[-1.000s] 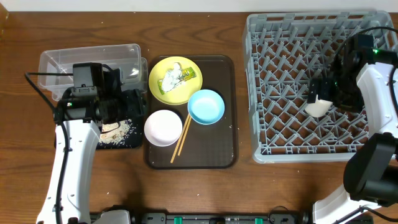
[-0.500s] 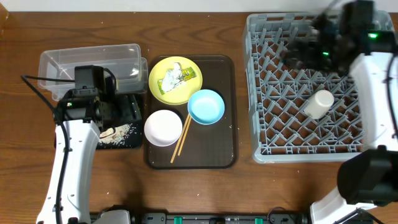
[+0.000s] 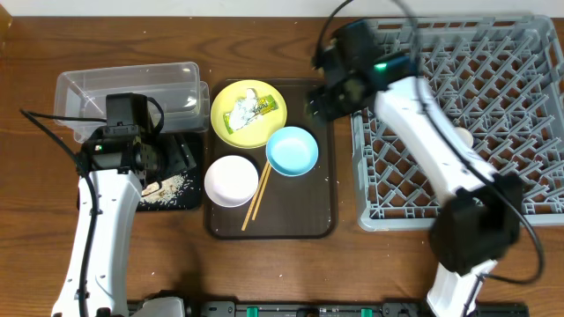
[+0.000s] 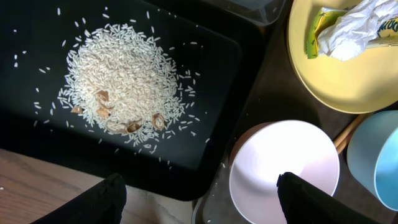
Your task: Sort waste into correct bins and load items into the dishwasher rack
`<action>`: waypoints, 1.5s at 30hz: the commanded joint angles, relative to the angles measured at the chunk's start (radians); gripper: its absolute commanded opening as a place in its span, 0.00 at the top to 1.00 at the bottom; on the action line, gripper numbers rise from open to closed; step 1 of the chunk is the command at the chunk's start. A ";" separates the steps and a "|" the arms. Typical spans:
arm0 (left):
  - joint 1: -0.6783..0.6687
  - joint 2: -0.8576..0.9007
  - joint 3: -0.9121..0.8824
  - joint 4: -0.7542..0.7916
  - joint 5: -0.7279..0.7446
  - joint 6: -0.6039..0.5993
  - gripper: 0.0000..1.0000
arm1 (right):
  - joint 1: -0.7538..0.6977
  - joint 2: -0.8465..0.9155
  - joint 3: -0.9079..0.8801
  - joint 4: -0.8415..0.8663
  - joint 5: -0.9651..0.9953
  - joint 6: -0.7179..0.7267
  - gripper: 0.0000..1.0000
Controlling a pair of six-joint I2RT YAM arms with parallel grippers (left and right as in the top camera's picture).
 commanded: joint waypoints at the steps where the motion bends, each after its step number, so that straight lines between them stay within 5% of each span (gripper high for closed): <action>1: 0.004 -0.011 0.003 -0.002 -0.023 -0.007 0.19 | 0.035 0.075 0.010 0.000 0.058 0.047 0.34; 7: 0.004 -0.011 0.003 -0.002 -0.023 -0.007 0.20 | 0.066 0.191 0.010 -0.012 0.052 0.057 0.50; 11: 0.004 -0.011 0.003 -0.002 -0.023 -0.007 0.20 | 0.071 0.222 0.010 -0.010 0.053 0.057 0.87; 14: 0.004 -0.011 0.003 -0.002 -0.022 -0.007 0.20 | 0.063 0.213 0.019 -0.001 0.070 0.057 0.99; 22: 0.004 -0.011 0.003 -0.002 -0.022 -0.007 0.19 | 0.006 0.100 0.122 -0.019 0.306 0.055 0.99; 29: 0.004 -0.011 0.003 -0.002 -0.022 -0.007 0.19 | -0.055 -0.009 0.156 0.184 0.566 -0.113 0.99; 35: 0.004 -0.011 0.003 -0.002 -0.022 -0.007 0.19 | -0.114 0.018 0.151 0.372 0.779 -0.309 0.99; 45: 0.004 -0.011 0.003 -0.002 -0.022 -0.007 0.19 | -0.195 0.141 0.150 0.480 1.080 -0.310 0.99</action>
